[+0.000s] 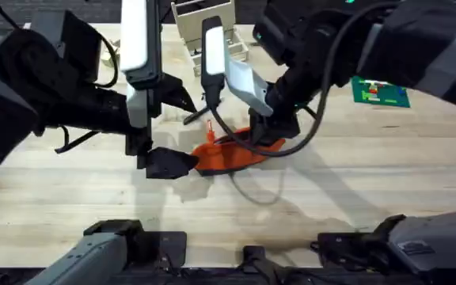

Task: Unzip the bag, pick up the pens from the table one at a time and place them inside, then zip the bag closed.

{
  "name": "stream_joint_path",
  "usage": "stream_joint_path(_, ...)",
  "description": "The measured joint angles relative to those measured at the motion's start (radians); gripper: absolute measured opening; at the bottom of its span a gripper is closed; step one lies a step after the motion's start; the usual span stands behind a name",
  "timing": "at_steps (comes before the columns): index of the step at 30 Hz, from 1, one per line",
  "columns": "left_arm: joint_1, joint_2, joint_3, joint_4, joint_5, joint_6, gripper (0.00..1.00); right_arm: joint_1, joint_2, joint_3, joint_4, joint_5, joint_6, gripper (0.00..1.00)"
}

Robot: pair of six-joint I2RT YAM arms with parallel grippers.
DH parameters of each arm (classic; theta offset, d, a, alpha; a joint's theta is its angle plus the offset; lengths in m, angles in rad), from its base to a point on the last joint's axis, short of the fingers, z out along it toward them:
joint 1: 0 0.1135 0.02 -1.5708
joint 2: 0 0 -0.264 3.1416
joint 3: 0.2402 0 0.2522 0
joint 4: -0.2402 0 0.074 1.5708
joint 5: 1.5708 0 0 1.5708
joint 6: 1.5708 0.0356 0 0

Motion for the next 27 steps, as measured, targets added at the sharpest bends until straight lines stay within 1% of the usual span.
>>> stream_joint_path(5, 0.0, 0.0, 0.0, 0.0, 0.0, 0.0, 0.995, 0.0, 0.024, 0.0, 0.039, 0.0, 0.0, 0.032)
stream_joint_path(17, 0.0, 0.0, 0.0, 0.0, 0.0, 0.0, 0.995, 0.0, 0.094, 0.002, 0.049, -0.03, 0.0, 0.033)
stream_joint_path(27, 0.0, 0.0, 0.0, 0.0, 0.0, 0.0, 0.995, 0.0, 0.096, 0.002, 0.049, -0.038, 0.0, 0.032)
